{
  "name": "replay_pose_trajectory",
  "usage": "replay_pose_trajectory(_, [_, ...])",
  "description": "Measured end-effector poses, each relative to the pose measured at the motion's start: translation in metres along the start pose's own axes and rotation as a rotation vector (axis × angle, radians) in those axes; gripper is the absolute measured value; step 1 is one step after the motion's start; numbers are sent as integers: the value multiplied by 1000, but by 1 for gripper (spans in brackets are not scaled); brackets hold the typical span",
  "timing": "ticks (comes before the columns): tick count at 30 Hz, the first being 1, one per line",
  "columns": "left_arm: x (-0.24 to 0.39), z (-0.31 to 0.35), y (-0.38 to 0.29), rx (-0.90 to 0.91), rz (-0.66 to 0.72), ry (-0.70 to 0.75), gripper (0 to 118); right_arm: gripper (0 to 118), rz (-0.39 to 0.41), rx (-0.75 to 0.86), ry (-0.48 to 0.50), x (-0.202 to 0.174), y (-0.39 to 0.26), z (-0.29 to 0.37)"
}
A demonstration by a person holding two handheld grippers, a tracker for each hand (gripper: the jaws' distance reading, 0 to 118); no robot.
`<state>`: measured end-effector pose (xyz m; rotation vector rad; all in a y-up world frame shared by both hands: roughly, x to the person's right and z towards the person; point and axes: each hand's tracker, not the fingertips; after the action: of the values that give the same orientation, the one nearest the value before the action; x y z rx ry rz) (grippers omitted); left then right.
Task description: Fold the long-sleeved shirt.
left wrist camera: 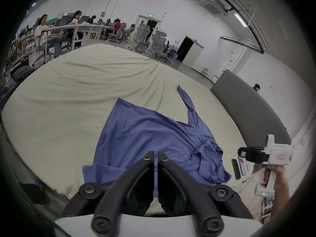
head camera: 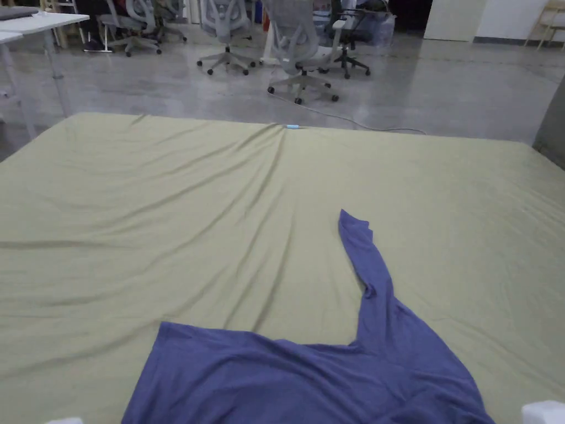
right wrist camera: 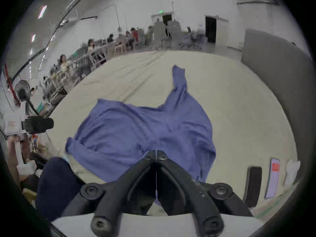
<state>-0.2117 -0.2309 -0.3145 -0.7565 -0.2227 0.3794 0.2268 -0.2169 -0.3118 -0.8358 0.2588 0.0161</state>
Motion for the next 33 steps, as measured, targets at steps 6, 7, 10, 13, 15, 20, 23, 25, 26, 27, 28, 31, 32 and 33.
replay_pose_trajectory(6, [-30, -117, 72, 16, -23, 165, 117, 4, -160, -43, 141, 4, -13, -26])
replay_pose_trajectory(7, [-35, -145, 84, -5, -52, 209, 115, 4, -167, -45, 129, 5, -16, -30])
replay_pose_trajectory(10, [-58, -223, 101, -103, -100, 363, 111, 4, -175, -70, 77, 14, -20, -36])
replay_pose_trajectory(13, [-64, -271, 96, -218, -159, 366, 80, 4, -210, -85, 33, 27, -21, -40])
replay_pose_trajectory(15, [-61, -282, 89, -234, -233, 401, 65, 4, -235, -96, 0, 38, -18, -44])
replay_pose_trajectory(20, [-43, -260, 104, -181, -272, 331, 2, 4, -239, -112, -114, 83, 18, -72])
replay_pose_trajectory(23, [-44, -240, 111, -150, -285, 302, 2, 100, -225, -116, -136, 114, 54, -117])
replay_pose_trajectory(25, [-43, -233, 115, -153, -260, 279, 2, 114, -200, -134, -170, 125, 74, -145])
replay_pose_trajectory(26, [-49, -224, 115, -148, -242, 267, 2, 113, -189, -196, -188, 128, 86, -161])
replay_pose_trajectory(27, [-50, -221, 116, -147, -225, 259, 1, 113, -188, -226, -193, 138, 88, -181])
replay_pose_trajectory(28, [-52, -219, 117, -149, -214, 255, 2, 113, -165, -298, -200, 141, 91, -197])
replay_pose_trajectory(31, [-60, -207, 120, -137, -185, 267, 1, 60, -123, -453, -218, 143, 85, -234])
replay_pose_trajectory(32, [-62, -204, 121, -134, -170, 259, 2, 45, -105, -527, -207, 142, 82, -239])
replay_pose_trajectory(33, [-64, -202, 122, -131, -156, 248, 2, 24, -117, -519, -214, 140, 80, -239])
